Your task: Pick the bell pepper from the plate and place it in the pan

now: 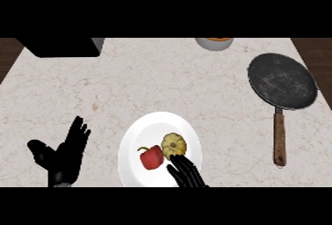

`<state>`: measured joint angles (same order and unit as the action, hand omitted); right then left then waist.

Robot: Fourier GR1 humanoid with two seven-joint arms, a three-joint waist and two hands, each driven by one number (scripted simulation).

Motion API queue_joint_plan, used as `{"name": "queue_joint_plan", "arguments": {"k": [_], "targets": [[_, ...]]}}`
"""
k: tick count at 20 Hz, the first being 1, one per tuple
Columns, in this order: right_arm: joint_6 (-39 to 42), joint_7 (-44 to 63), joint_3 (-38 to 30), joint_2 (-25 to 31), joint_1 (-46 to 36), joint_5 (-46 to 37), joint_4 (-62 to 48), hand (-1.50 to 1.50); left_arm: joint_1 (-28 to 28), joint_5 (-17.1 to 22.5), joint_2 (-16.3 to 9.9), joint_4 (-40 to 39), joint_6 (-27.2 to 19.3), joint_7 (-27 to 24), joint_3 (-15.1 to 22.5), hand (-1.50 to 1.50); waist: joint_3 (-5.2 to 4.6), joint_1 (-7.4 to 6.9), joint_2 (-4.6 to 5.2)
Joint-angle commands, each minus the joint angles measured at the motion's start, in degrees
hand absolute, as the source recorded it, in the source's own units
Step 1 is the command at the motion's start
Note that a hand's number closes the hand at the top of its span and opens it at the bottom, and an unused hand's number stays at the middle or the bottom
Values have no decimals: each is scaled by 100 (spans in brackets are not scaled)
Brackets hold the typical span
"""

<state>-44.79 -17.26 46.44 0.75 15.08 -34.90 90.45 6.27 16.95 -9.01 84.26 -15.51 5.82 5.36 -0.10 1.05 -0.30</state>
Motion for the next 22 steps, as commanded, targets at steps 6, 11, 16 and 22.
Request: {"name": "queue_joint_plan", "arguments": {"k": [6, 11, 16, 22], "targets": [[610, 3774, 209, -74, -875, -2430, 943, -150, -170, -45, 150, -394, 117, -155, 14, 0, -11, -72, 33], [2680, 4911, -165, -75, -1526, -2924, 456, -150, -52, 3, -37, -141, 194, -1, -26, 0, -33, -194, 39], [4482, 6313, -64, -75, -2537, -2842, 448, -150, -319, -144, 138, -194, 60, 38, 132, 0, -10, -205, 38], [4836, 7326, 82, -75, -4123, -1780, -69, -150, -542, -137, 158, -79, -84, 390, 0, 0, 8, -175, 30]]}}
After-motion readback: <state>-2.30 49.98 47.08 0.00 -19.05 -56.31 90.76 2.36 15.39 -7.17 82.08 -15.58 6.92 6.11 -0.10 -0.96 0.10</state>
